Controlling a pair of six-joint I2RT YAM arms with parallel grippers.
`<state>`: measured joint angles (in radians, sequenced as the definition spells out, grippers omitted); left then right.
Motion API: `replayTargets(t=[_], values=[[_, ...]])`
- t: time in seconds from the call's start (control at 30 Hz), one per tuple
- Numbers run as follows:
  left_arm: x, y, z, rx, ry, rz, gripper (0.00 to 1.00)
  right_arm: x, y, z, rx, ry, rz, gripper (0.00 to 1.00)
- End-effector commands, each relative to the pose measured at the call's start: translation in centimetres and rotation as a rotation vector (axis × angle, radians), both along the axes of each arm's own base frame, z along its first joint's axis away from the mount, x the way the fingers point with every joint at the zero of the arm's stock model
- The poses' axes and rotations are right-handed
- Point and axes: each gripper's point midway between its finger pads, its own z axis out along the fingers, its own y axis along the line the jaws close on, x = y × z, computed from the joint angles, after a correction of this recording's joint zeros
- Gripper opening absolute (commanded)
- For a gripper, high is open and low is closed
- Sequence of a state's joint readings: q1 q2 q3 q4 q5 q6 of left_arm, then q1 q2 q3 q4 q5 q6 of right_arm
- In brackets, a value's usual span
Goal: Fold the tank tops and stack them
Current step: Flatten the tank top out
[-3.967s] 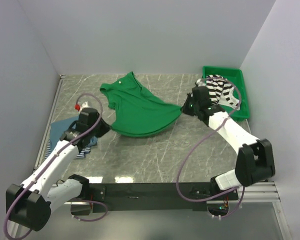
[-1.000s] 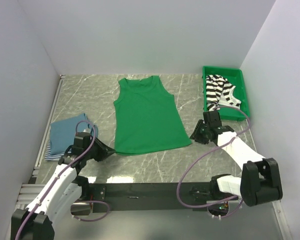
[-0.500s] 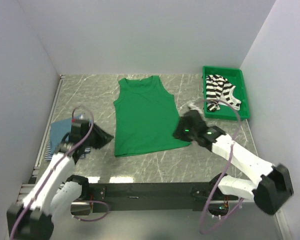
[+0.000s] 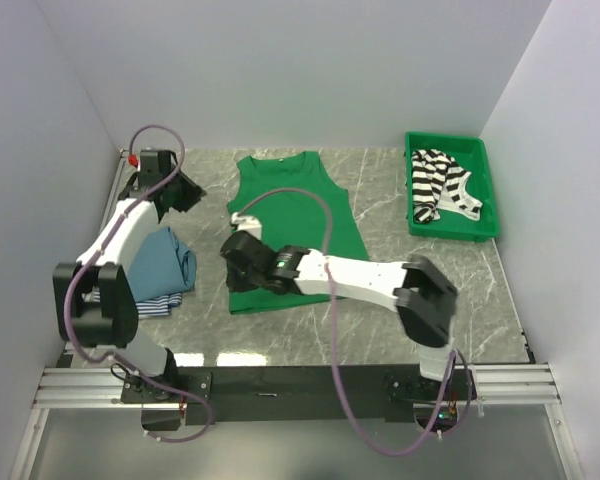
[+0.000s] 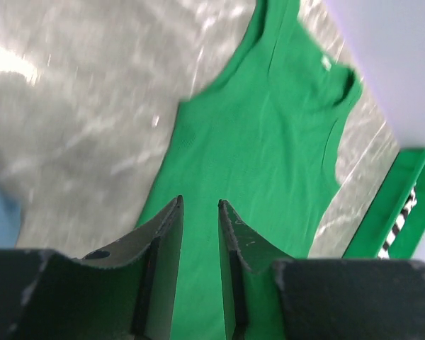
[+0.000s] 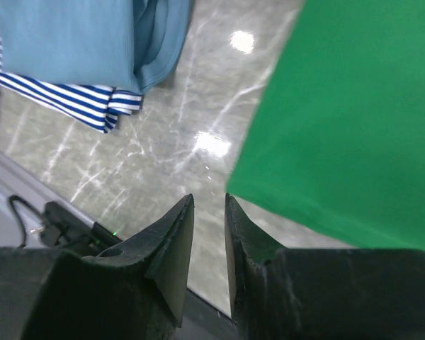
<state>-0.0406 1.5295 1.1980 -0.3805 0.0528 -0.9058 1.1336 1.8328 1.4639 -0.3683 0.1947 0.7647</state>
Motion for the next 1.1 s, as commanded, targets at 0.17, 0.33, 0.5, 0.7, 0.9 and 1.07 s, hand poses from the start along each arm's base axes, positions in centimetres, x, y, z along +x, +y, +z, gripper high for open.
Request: replayTargets(t=[0.17, 0.33, 0.5, 0.7, 0.9, 1.07], values=[[3.0, 1.1, 0.0, 0.023, -0.015, -0.038, 0.31, -0.6, 4.5, -2.2, -0.114, -0.058, 0.043, 0.31], [3.0, 0.8, -0.4, 0.019, -0.013, -0.057, 0.3, -0.4, 4.5, -4.6, -0.224, -0.082, 0.013, 0.31], [2.8, 0.5, -1.0, 0.0, -0.011, -0.065, 0.3, -0.2, 4.2, -6.2, -0.284, -0.097, -0.01, 0.32], [2.8, -0.1, -1.2, -0.027, -0.021, -0.08, 0.3, -0.6, 3.6, -7.2, -0.35, -0.116, -0.027, 0.35], [2.8, -0.2, -2.1, -0.038, -0.01, -0.081, 0.3, -1.1, 3.8, -8.5, -0.372, -0.094, -0.014, 0.36], [2.6, -0.4, -3.1, -0.053, 0.005, -0.084, 0.29, -1.4, 3.9, -9.5, -0.363, -0.081, 0.004, 0.36]])
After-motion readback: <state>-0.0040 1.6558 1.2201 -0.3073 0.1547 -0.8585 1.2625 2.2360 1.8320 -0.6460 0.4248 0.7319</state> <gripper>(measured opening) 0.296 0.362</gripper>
